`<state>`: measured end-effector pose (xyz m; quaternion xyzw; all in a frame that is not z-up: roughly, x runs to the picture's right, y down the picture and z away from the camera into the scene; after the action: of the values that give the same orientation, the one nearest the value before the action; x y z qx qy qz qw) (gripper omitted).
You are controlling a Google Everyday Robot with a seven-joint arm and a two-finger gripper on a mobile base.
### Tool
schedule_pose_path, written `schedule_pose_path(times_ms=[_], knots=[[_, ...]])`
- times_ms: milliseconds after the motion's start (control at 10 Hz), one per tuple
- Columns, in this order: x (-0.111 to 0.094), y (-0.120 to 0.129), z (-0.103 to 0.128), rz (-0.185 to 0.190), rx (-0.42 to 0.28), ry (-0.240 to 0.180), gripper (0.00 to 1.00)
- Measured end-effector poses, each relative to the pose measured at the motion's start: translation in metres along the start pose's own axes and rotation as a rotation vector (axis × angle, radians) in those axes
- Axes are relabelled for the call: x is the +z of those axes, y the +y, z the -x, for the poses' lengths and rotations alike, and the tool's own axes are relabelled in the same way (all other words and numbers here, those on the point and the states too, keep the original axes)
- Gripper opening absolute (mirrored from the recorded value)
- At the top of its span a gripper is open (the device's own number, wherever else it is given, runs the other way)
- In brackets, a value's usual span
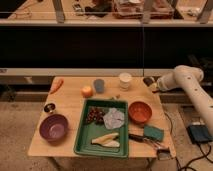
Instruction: Place eraser in paper cup
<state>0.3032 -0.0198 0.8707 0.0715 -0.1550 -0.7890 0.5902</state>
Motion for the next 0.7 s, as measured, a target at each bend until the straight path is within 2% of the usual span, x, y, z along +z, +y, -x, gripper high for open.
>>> schedule_pose_path(times_ms=[200, 400, 700], knots=[[0.003, -0.001, -0.038, -0.005, -0.031, 0.045, 0.00], [-0.002, -0.003, -0.074, -0.005, -0.076, 0.068, 0.00], [0.005, -0.011, -0.096, -0.015, -0.143, 0.044, 0.00]])
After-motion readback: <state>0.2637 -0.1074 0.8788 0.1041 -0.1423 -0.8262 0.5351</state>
